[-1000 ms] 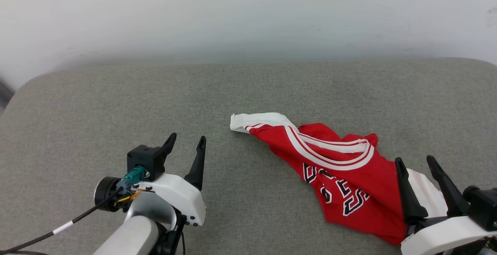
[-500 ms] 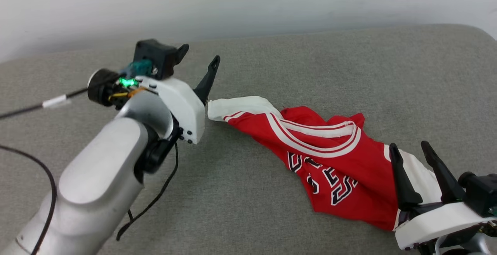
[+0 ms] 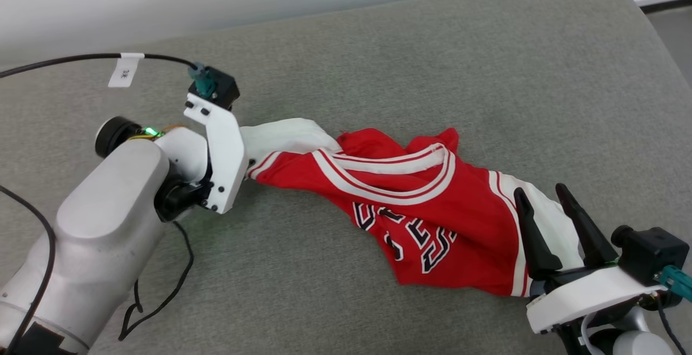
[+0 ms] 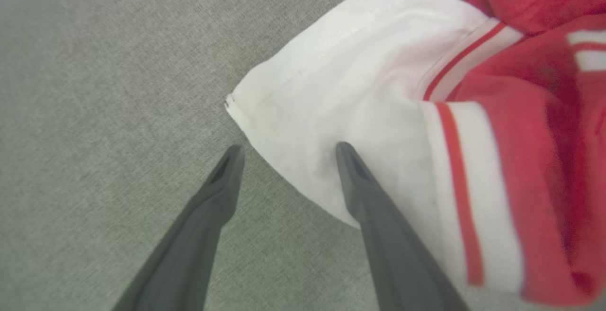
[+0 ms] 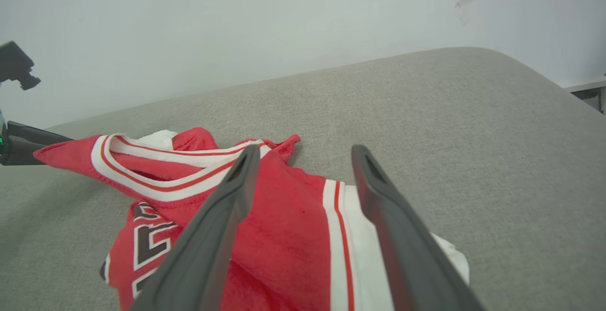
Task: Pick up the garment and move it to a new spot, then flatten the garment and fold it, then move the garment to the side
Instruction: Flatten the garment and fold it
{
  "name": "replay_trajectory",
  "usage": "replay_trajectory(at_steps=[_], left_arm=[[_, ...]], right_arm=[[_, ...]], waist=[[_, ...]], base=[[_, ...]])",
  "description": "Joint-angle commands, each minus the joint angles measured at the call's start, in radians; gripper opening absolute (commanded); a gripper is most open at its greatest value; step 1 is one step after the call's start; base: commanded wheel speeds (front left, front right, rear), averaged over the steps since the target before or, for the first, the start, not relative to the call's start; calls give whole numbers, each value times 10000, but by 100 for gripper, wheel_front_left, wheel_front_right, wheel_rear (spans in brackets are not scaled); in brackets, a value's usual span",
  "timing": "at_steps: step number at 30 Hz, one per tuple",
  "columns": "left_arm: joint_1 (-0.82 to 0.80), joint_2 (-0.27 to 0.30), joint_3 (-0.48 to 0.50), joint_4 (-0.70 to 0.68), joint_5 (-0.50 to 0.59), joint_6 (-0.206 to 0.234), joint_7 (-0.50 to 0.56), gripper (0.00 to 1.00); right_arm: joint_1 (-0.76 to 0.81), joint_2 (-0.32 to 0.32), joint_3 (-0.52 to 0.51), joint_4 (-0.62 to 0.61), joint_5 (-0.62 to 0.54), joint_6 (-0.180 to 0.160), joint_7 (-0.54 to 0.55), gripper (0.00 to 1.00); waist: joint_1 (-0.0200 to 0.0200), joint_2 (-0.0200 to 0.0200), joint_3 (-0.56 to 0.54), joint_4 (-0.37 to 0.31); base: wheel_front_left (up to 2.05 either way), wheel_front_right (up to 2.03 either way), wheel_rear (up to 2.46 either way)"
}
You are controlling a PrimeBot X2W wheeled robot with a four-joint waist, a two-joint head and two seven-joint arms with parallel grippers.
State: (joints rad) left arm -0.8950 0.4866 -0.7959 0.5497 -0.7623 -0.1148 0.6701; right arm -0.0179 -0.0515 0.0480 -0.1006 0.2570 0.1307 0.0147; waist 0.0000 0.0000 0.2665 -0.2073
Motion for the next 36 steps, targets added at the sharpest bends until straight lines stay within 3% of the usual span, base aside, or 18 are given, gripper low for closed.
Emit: replay_trajectory(at_steps=[1, 6, 7, 10, 11, 17, 23, 29, 36], left_arm=[[-120, 62, -80, 207, -8, -18, 130, 100], [319, -173, -432, 940, -262, -66, 884, 100], [453, -244, -548, 1097, -321, -72, 1107, 93], [795, -492, -678, 1459, -561, -73, 1546, 4], [859, -556, -712, 1543, -607, -75, 1589, 0], [681, -697, -702, 1459, -216, -52, 277, 0], [539, -699, -277, 967, 169, 413, -1727, 0], [1433, -392, 305, -349, 122, 1267, -3342, 0], [3773, 437, 844, -2493, -298, 2651, -3961, 0]], right_arm=[[-139, 16, 61, 114, 89, -1, -71, 100], [-303, 18, 176, 373, 261, 1, -191, 100], [-311, 17, 163, 414, 282, -1, -232, 100], [-355, 17, 171, 514, 322, -1, -272, 100], [-393, 17, 175, 533, 337, -1, -290, 100], [-276, 17, -12, 617, 193, -1, -229, 100], [87, 17, -427, 352, -66, -1, 12, 100], [492, 15, -793, -188, -306, -1, 398, 100], [899, 17, -1054, -743, -356, -1, 800, 100]], waist=[[0, 0, 148, -200], [0, 0, 243, -432], [0, 0, 258, -450], [0, 0, 282, -499], [0, 0, 278, -508], [0, 0, 34, -263], [0, 0, -526, 330], [0, 0, -1192, 1147], [0, 0, -1631, 1917]], base=[[0, 0, 0], [0, 0, 0], [0, 0, 0], [0, 0, 0], [0, 0, 0], [0, 0, 0], [0, 0, 0], [0, 0, 0], [0, 0, 0]])
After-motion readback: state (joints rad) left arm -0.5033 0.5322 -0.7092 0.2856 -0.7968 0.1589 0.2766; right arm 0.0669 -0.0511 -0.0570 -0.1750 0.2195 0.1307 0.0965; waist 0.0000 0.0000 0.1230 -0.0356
